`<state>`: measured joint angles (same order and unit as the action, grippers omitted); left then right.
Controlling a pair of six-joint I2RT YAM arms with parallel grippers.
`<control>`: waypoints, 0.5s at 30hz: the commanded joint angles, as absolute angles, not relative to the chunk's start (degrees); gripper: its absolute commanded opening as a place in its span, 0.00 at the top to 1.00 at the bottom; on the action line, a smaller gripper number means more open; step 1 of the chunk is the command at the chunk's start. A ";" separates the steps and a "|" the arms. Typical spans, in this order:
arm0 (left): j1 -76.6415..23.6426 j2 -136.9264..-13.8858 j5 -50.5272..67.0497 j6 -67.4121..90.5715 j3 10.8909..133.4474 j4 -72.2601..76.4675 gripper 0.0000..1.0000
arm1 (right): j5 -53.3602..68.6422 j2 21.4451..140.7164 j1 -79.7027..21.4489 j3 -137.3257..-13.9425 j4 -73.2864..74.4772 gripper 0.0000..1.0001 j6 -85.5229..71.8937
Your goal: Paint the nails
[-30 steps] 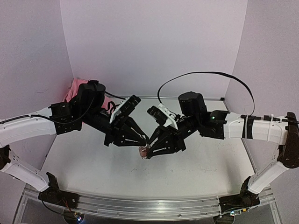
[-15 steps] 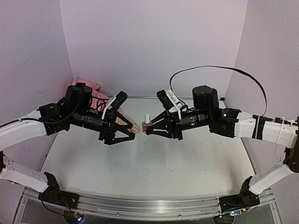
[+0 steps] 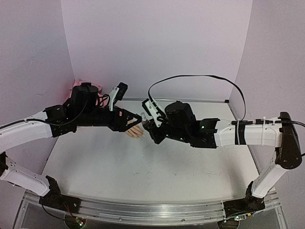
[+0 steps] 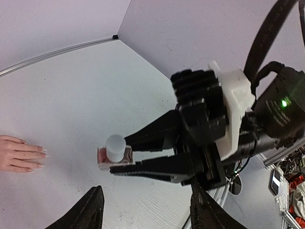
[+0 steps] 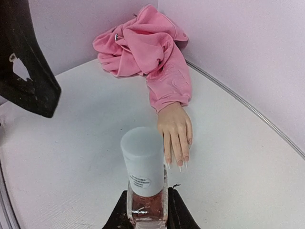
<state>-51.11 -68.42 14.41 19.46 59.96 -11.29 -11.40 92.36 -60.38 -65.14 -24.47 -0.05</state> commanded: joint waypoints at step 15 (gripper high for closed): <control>-54.03 -74.11 2.81 16.83 67.50 -4.76 0.52 | -16.74 92.97 -63.54 -70.21 -26.61 1.00 -2.28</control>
